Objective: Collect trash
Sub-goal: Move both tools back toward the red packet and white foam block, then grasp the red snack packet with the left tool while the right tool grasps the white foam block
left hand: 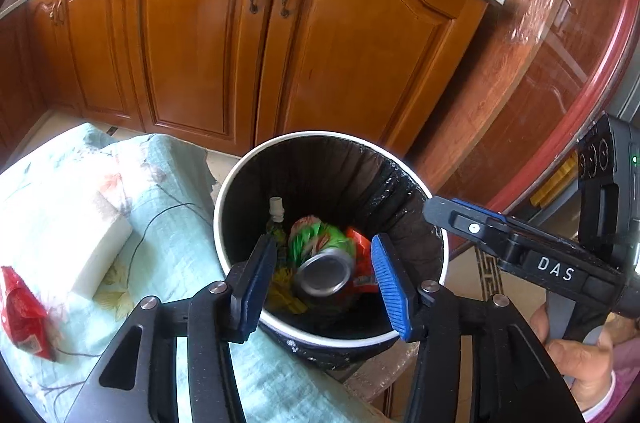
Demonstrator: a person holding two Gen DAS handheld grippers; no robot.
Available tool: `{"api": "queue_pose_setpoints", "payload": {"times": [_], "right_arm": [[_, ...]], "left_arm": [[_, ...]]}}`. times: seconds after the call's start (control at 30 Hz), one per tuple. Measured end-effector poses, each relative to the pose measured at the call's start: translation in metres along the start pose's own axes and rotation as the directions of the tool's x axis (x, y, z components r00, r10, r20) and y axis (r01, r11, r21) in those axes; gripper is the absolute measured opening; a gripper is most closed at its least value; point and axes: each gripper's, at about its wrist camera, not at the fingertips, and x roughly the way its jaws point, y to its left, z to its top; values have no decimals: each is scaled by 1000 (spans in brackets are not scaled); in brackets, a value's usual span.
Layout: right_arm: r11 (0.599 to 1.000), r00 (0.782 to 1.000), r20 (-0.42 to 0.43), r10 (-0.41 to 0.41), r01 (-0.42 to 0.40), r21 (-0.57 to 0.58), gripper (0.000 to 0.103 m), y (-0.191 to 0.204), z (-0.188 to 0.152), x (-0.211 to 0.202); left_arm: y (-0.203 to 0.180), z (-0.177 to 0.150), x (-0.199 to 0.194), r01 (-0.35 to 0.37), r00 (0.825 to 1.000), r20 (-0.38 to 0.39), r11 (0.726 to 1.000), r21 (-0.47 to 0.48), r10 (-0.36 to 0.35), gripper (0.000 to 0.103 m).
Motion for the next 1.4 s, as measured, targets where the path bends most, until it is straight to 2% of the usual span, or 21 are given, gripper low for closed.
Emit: {"api": "queue_pose_setpoints", "payload": {"times": [0.13,0.2,0.37,0.6,0.9,1.13,1.4], "right_arm": [[1000,1000,23,12,-12,8,51,2,-3,-9],[1000,999,33,27,-27,9,55,7,-6,-14],[996,994,65,84,-86,23,90,21,-23,-24],[990,989,47,140,-141,28,91,49,-55,-23],[981,981,-9,192,-192,-16,92,102,-83,-4],[971,972,-66,223,-228,-69,92,144,-101,17],[969,971,-107,212,-223,-103,92,171,-102,44]], "left_arm": [[13,-14,-19,-2,1000,31,999,-32,3,55],[20,-25,-29,-14,999,47,999,-52,17,58],[39,-55,-57,-26,997,68,993,-117,34,62],[69,-97,-101,-83,989,102,979,-187,103,65],[113,-138,-150,-143,977,110,944,-298,183,67],[141,-155,-174,-197,964,104,916,-350,246,68],[165,-160,-183,-226,954,97,896,-381,282,68]]}}
